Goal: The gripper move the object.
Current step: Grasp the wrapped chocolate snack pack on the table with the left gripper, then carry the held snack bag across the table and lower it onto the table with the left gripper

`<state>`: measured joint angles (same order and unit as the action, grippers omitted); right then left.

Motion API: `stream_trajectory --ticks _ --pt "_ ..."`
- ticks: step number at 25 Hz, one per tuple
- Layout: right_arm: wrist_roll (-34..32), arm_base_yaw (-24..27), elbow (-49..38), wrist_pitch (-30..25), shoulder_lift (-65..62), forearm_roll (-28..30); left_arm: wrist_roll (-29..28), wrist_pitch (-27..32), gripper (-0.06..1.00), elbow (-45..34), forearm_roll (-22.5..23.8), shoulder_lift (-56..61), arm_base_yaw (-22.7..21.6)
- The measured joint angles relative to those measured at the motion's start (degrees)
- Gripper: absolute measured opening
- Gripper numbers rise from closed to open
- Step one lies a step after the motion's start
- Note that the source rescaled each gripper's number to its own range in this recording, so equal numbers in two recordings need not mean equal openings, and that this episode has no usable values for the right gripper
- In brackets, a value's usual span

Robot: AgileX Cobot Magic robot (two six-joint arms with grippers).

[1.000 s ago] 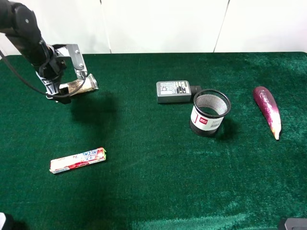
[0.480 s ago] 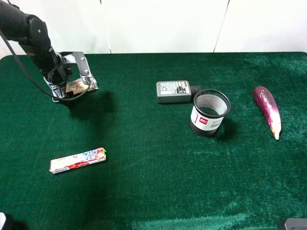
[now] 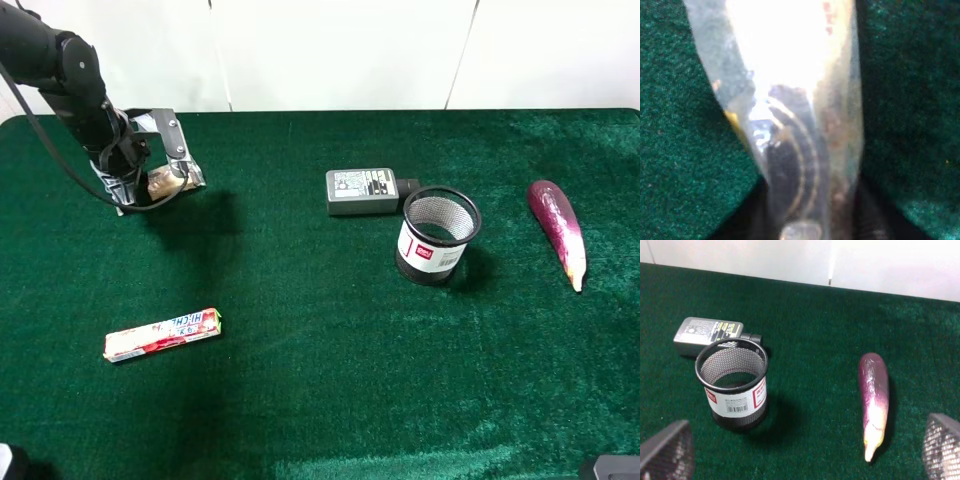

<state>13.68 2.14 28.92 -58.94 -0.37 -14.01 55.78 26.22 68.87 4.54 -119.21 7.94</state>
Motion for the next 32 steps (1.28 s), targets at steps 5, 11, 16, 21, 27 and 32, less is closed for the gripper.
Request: stream_trajectory --ticks 5,11,16,21,27,32 --pt "0.0 0.0 0.0 0.0 0.0 0.0 0.0 0.0 0.0 0.0 0.0 0.0 0.0" --pt "0.0 0.0 0.0 0.0 0.0 0.0 -0.12 4.17 0.0 2.12 -0.05 0.0 0.37" --pt "0.0 0.0 0.0 0.0 0.0 0.0 -2.41 12.53 0.0 7.65 0.42 0.0 2.98" --pt "0.0 0.0 0.0 0.06 0.0 0.0 -5.12 18.3 0.0 12.66 2.0 -0.01 8.28" --pt "0.0 0.0 0.0 0.0 0.0 0.0 -6.92 21.11 0.0 16.44 2.11 -0.06 16.64" --pt "0.0 0.0 0.0 0.0 0.0 0.0 -7.88 21.39 0.0 17.32 1.39 -0.06 23.73"
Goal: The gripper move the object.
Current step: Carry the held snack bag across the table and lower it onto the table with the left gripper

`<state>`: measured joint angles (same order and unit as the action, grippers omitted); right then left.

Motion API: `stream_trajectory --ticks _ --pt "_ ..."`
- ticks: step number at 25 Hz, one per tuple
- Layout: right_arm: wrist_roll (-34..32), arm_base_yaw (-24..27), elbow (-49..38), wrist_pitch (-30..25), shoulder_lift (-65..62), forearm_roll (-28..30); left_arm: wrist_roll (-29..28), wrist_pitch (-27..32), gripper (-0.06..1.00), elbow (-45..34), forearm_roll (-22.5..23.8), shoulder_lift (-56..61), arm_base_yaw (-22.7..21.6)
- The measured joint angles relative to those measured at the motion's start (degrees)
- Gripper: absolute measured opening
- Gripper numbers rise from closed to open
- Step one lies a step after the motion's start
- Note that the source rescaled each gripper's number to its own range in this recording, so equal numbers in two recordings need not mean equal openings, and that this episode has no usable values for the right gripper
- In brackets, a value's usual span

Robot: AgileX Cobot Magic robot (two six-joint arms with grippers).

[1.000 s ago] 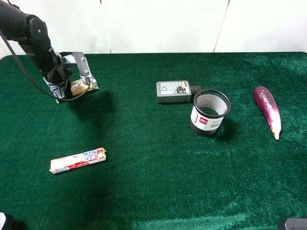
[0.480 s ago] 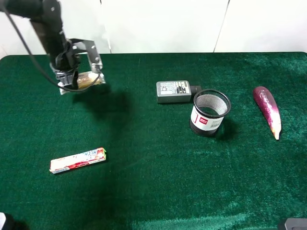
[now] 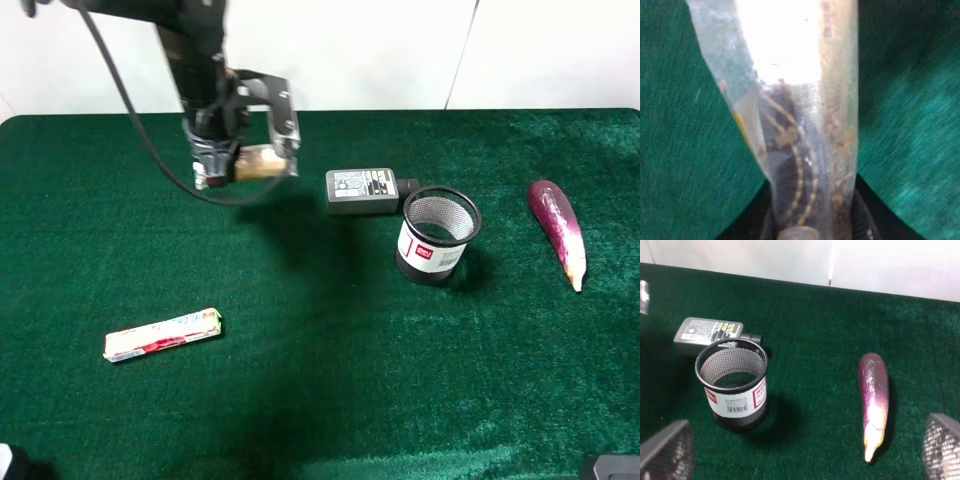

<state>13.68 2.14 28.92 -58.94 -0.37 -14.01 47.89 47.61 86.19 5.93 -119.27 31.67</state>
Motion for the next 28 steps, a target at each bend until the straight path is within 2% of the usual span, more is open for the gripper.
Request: stream_trajectory --ticks 14,21,28 --pt "0.0 0.0 0.0 0.0 0.0 0.0 -1.04 0.91 0.0 0.0 -3.56 0.0 17.32" --pt "0.0 0.0 0.0 0.0 0.0 0.0 -2.67 0.85 0.0 0.0 -5.01 0.0 23.35" --pt "0.0 0.0 0.0 0.0 0.0 0.0 -4.8 1.24 0.0 -0.24 -5.01 0.0 26.95"
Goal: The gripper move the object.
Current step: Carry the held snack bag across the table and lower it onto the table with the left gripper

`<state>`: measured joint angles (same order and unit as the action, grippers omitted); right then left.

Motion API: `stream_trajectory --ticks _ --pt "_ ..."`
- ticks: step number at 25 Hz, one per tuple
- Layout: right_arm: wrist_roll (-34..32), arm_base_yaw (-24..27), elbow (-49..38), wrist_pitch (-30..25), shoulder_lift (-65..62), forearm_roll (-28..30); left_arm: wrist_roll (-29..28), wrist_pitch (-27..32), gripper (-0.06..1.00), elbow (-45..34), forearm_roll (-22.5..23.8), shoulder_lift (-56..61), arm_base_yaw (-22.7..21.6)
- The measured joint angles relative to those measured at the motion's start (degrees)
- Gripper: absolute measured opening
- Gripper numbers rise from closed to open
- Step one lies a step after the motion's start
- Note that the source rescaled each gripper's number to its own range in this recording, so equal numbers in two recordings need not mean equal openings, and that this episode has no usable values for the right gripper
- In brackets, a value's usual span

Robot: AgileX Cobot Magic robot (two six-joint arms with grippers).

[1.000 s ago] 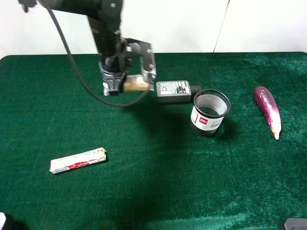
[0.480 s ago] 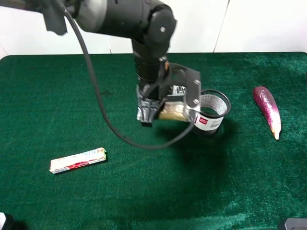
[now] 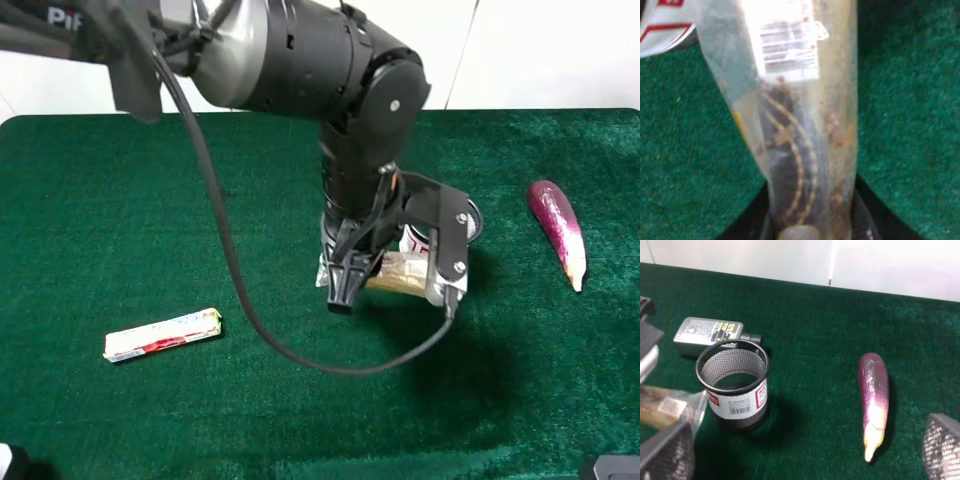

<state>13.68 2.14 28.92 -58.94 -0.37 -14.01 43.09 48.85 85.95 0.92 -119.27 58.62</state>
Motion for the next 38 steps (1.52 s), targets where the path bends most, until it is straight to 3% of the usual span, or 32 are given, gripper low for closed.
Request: stream_trajectory --ticks 7,18,25,35,37,38 --pt "0.0 0.0 0.0 0.0 0.0 0.0 -0.98 -0.64 0.0 -5.24 0.0 0.0 3.04" --pt "0.0 0.0 0.0 0.0 0.0 0.0 -3.48 -10.55 0.0 -15.1 -0.92 0.0 3.48" --pt "0.0 0.0 0.0 0.01 0.0 0.0 -3.52 -14.64 0.0 -17.86 -2.14 -0.01 3.48" --pt "0.0 0.0 0.0 0.01 0.0 0.0 -3.52 -15.33 0.0 -18.08 -2.18 0.04 3.48" --pt "0.0 0.0 0.0 0.01 0.0 0.0 -3.52 -15.33 0.05 -18.08 -2.18 0.04 3.48" --pt "0.0 0.0 0.0 0.01 0.0 0.0 -3.52 -15.47 0.13 -18.08 -2.18 0.04 3.48"
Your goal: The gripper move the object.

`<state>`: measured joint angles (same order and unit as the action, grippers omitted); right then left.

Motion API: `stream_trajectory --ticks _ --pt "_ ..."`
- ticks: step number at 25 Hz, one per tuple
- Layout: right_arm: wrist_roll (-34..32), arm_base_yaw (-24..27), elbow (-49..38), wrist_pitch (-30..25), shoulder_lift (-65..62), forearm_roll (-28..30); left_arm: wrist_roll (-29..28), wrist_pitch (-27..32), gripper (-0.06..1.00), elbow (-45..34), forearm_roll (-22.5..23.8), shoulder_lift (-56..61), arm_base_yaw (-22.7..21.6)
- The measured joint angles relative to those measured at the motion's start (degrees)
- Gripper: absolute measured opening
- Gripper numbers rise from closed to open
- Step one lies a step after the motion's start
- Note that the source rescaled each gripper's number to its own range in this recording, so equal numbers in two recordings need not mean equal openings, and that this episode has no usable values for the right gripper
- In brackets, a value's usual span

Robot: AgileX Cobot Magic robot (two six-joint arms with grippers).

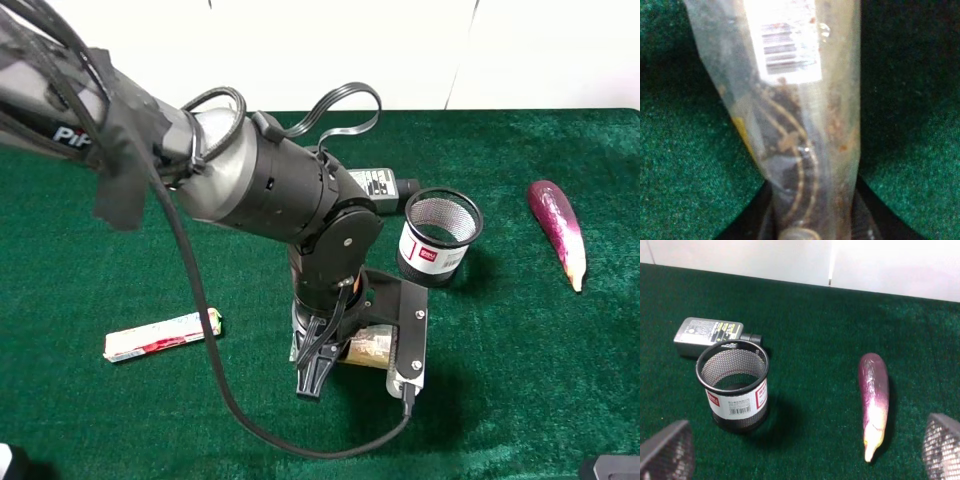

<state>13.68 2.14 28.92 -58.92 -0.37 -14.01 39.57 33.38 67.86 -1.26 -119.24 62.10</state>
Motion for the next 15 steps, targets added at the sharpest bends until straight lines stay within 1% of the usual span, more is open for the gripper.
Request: stream_trajectory --ticks 2,5,7,9,15 --pt "0.0 0.0 0.0 0.0 0.0 0.0 0.0 -0.13 0.37 0.0 -0.08 0.0 0.0" --pt "0.0 0.0 0.0 0.0 0.0 0.0 0.0 -0.44 0.69 0.0 -0.15 0.0 0.0" --pt "0.0 0.0 0.0 0.0 0.0 0.0 0.0 -0.49 0.82 0.0 -0.15 0.0 0.0" --pt "0.0 0.0 0.0 0.0 0.0 0.0 0.0 -0.49 0.9 0.0 -0.15 0.0 0.0" --pt "0.0 0.0 0.0 -0.02 0.0 0.0 -0.02 -0.49 0.95 0.0 -0.15 0.52 0.0"
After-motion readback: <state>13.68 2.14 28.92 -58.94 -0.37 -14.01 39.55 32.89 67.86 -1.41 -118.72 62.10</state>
